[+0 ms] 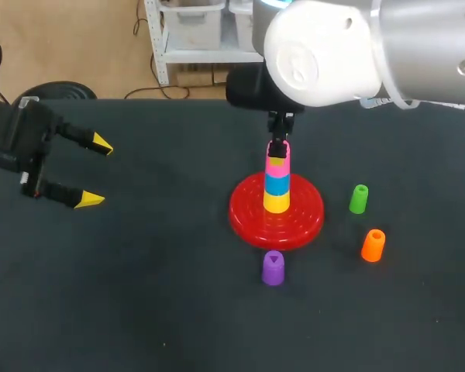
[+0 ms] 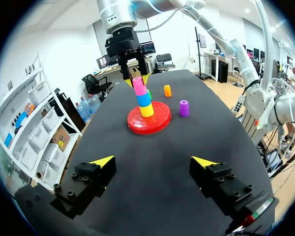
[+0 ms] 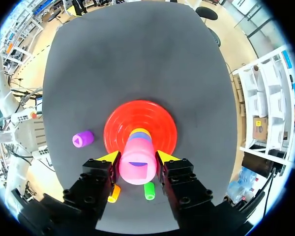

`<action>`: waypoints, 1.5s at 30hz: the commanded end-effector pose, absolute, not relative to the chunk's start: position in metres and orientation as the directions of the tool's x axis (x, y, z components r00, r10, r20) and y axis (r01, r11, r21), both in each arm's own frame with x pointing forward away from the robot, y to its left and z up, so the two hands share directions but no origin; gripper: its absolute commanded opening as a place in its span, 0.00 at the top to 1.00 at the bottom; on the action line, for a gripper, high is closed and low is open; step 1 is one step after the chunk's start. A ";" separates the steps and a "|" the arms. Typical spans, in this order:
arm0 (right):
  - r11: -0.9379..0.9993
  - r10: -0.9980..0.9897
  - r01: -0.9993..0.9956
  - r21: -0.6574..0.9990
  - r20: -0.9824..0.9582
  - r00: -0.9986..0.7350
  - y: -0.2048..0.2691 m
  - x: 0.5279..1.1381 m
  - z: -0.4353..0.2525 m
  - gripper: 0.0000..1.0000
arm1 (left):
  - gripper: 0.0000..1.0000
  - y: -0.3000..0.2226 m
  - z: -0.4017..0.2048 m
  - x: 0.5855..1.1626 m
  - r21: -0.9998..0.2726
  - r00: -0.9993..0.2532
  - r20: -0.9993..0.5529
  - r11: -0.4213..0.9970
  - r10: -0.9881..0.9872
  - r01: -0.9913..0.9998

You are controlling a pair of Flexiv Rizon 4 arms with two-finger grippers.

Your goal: Pick up and stack the cylinders on the red base in this order: pink,purple,orange,green

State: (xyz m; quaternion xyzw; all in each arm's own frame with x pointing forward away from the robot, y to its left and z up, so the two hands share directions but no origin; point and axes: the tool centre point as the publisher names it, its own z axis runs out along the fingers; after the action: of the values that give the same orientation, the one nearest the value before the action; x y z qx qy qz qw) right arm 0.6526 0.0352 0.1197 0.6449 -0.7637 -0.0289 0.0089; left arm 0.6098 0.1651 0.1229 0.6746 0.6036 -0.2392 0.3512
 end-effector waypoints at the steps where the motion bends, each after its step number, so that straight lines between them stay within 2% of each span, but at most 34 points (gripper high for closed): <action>1: 0.168 -0.985 -0.984 0.058 -0.029 -0.170 0.035 0.653 0.114 1.00 | 0.00 0.166 0.122 0.610 0.188 0.160 -0.748 -0.025 0.644 0.982; 5: 0.176 -0.983 -0.983 0.041 -0.042 -0.178 0.034 0.652 0.116 1.00 | 0.00 0.166 0.122 0.610 0.188 0.160 -0.748 -0.025 0.644 0.982; 6: 0.178 -0.983 -0.983 0.033 -0.044 -0.179 0.034 0.652 0.117 0.91 | 0.00 0.166 0.122 0.610 0.188 0.160 -0.748 -0.025 0.644 0.982; 7: 0.182 -0.982 -0.983 0.018 -0.055 -0.183 0.034 0.651 0.120 0.56 | 0.00 0.166 0.122 0.610 0.188 0.160 -0.748 -0.025 0.644 0.982; 8: 0.184 -0.981 -0.983 0.011 -0.060 -0.184 0.034 0.651 0.122 0.00 | 0.00 0.166 0.122 0.610 0.188 0.160 -0.748 -0.025 0.644 0.982; 21: 0.185 -0.979 -0.979 -0.085 -0.099 -0.176 0.032 0.640 0.158 0.00 | 0.00 0.166 0.122 0.610 0.188 0.160 -0.748 -0.025 0.644 0.982; 30: 0.146 -0.984 -0.977 -0.154 -0.129 -0.127 0.042 0.592 0.180 0.00 | 0.00 0.166 0.122 0.610 0.188 0.160 -0.748 -0.025 0.644 0.982; 36: 0.149 -0.977 -0.980 -0.135 -0.171 -0.125 0.042 0.553 0.169 0.00 | 0.00 0.166 0.122 0.610 0.188 0.160 -0.748 -0.025 0.644 0.982; 45: 0.186 -0.964 -0.982 0.004 -0.192 -0.183 0.046 0.504 0.110 0.00 | 0.00 0.166 0.122 0.610 0.188 0.160 -0.748 -0.025 0.644 0.982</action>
State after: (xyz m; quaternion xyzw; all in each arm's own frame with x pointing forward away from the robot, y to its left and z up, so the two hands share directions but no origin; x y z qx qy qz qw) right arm 0.5147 0.0452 0.1267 0.6395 -0.7628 -0.0828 -0.0471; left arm 0.6098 0.1651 0.1229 0.6746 0.6036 -0.2392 0.3512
